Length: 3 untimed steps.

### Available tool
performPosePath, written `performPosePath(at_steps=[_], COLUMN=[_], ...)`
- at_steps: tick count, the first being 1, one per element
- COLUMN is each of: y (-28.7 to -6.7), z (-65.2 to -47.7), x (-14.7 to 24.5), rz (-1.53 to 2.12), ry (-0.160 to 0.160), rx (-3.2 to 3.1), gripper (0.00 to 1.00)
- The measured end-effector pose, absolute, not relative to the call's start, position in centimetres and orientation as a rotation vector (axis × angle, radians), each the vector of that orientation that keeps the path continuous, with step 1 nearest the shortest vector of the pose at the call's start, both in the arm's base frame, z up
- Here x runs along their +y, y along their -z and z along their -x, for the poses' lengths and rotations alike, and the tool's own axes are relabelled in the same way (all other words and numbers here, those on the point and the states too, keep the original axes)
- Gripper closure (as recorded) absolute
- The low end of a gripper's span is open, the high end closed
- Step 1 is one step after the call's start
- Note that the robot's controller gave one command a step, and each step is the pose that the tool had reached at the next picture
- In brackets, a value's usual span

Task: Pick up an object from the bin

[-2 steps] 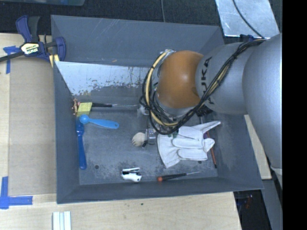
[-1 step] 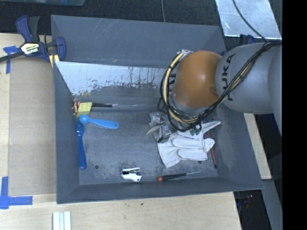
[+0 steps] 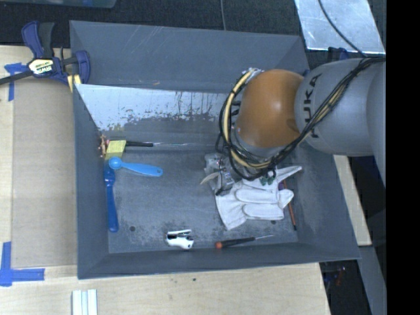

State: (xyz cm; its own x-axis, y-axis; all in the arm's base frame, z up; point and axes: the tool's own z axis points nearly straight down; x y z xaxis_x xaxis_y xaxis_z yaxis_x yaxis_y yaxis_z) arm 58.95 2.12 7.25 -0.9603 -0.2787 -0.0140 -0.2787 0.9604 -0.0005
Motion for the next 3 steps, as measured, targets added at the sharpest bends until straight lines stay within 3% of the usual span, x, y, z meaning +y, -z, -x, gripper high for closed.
performPosePath(at_steps=[1,3], y=[-8.6,-16.2], z=[-58.8,-59.0], x=[2.1,2.1], rz=[0.439,0.433], ry=[-0.003,-0.002], rx=[3.099,3.091], gripper=[1.0,1.0])
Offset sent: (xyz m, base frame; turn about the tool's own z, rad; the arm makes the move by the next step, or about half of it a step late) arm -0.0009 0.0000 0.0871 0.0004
